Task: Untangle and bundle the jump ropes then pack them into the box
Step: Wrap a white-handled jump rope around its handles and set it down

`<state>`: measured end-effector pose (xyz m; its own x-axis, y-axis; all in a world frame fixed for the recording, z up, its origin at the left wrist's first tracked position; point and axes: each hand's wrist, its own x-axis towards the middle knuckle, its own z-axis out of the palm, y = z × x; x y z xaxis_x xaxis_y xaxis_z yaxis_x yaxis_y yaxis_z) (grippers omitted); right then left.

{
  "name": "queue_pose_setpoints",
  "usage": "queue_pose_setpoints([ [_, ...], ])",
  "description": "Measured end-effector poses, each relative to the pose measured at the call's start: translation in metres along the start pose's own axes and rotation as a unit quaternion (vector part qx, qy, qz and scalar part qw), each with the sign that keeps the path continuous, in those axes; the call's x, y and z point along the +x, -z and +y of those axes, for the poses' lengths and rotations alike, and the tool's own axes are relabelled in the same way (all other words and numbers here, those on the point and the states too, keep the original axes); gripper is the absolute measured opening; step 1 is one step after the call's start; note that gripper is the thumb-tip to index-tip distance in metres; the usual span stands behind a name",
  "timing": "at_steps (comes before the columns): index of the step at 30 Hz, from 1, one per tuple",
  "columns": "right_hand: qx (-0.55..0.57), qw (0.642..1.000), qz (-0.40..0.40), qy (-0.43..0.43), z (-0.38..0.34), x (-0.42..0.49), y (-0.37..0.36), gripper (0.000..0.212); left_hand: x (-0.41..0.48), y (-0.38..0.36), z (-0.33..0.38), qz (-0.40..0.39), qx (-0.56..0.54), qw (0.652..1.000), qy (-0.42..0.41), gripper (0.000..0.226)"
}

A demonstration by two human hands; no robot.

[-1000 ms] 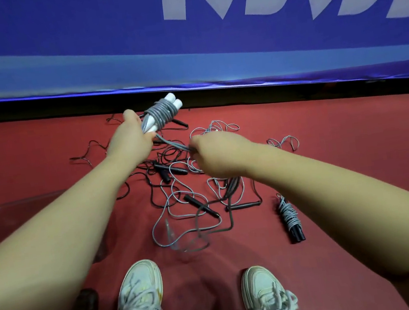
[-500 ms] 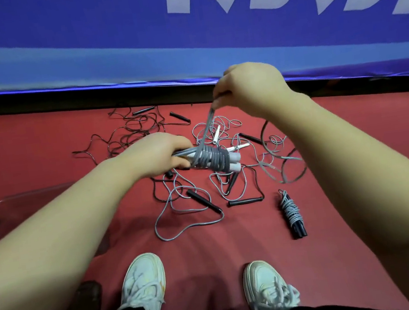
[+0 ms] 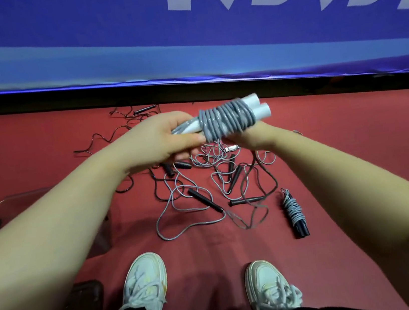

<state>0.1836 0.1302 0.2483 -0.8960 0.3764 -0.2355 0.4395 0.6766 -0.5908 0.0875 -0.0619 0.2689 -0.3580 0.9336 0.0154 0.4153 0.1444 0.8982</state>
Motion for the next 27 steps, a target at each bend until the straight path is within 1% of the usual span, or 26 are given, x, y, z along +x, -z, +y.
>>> queue_pose_setpoints([
  [3, 0.014, 0.992, 0.061, 0.109, -0.007, 0.005, -0.020, 0.033, 0.009, -0.001, 0.004, 0.076, -0.052, 0.996, -0.004, 0.015],
  [4, 0.009, 0.991, 0.065, 0.119, -0.012, 0.006, -0.025, 0.035, 0.012, 0.000, 0.004, 0.103, -0.049, 0.993, -0.006, 0.017],
  [6, -0.039, 0.989, 0.044, 0.133, -0.018, 0.007, -0.037, 0.030, 0.019, 0.001, 0.005, 0.145, -0.044, 0.988, -0.004, 0.021],
  [8, -0.108, 0.984, 0.021, 0.141, -0.022, 0.009, -0.050, 0.022, 0.022, 0.005, 0.002, 0.160, -0.088, 0.983, 0.020, 0.016],
  [11, -0.192, 0.971, 0.041, 0.134, -0.021, 0.011, -0.057, 0.021, 0.020, 0.013, -0.009, 0.149, -0.151, 0.976, 0.043, 0.015],
  [13, -0.245, 0.959, 0.056, 0.131, -0.019, 0.009, -0.059, 0.027, 0.017, 0.018, -0.016, 0.182, -0.186, 0.964, 0.051, 0.009],
  [14, -0.263, 0.953, 0.065, 0.133, -0.020, 0.008, -0.059, 0.028, 0.016, 0.019, -0.020, 0.207, -0.192, 0.957, 0.062, 0.012],
  [15, -0.280, 0.948, 0.075, 0.132, -0.022, 0.006, -0.059, 0.028, 0.015, 0.020, -0.024, 0.230, -0.177, 0.954, 0.072, 0.017],
  [18, -0.352, 0.921, 0.109, 0.127, -0.030, 0.001, -0.055, 0.018, 0.018, 0.021, -0.038, 0.275, -0.043, 0.956, 0.095, 0.023],
  [20, -0.412, 0.890, 0.135, 0.142, -0.040, -0.007, -0.048, 0.017, 0.019, 0.024, -0.046, 0.296, 0.043, 0.947, 0.114, 0.015],
  [22, -0.461, 0.858, 0.150, 0.172, -0.051, -0.017, -0.041, 0.021, 0.019, 0.028, -0.051, 0.306, 0.103, 0.937, 0.135, 0.011],
  [24, -0.498, 0.830, 0.153, 0.200, -0.063, -0.026, -0.034, 0.025, 0.018, 0.026, -0.053, 0.286, 0.159, 0.935, 0.138, 0.011],
  [27, -0.524, 0.797, 0.177, 0.242, -0.076, -0.028, -0.017, 0.027, 0.017, 0.018, -0.050, 0.223, 0.242, 0.935, 0.129, 0.011],
])
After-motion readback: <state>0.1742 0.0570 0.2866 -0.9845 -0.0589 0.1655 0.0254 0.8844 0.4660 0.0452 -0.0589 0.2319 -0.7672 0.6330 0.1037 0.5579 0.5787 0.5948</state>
